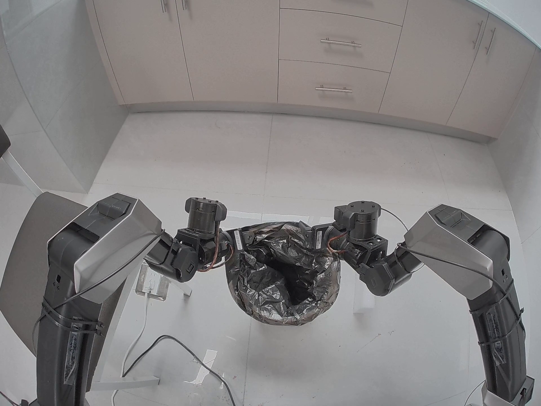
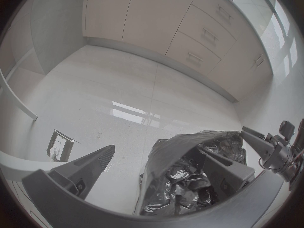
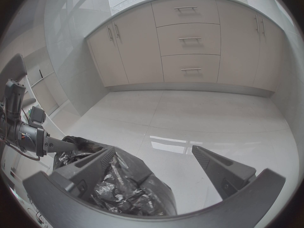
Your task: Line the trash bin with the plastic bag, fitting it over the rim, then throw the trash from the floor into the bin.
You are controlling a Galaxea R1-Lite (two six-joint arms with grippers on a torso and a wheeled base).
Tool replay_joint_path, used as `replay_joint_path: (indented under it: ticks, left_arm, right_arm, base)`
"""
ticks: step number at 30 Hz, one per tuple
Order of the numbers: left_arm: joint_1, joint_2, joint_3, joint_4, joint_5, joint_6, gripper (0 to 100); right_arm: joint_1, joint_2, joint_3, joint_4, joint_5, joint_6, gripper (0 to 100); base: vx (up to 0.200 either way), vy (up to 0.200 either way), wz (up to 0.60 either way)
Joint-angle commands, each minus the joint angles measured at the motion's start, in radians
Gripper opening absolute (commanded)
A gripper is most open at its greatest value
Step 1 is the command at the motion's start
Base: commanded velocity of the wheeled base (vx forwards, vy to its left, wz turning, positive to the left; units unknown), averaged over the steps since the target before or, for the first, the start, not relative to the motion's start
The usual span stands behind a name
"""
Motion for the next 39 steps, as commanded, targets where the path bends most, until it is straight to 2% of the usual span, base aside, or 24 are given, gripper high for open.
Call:
replay_joint_path:
  ticks: [1, 26, 39]
  left_arm:
    - [0.000, 0.044, -0.041, 0.020, 0.000, 0.001, 100]
    - [0.008, 0.168, -0.458, 0.410, -0.004, 0.001, 100]
    - [0.002, 0.213, -0.535, 0.480, -0.007, 0.001, 100]
  right_arm:
    - [-0.017, 0.037, -0.032, 0.001, 0.000, -0.002, 100]
    - [-0.037, 0.054, -0.066, 0.000, -0.003, -0.020, 100]
    - [-0.014, -0.040, 0.023, -0.008, 0.000, -0.019, 100]
  base:
    - [0.000, 0.000, 0.00]
    - [0.000, 0.000, 0.00]
    - [0.000, 0.000, 0.00]
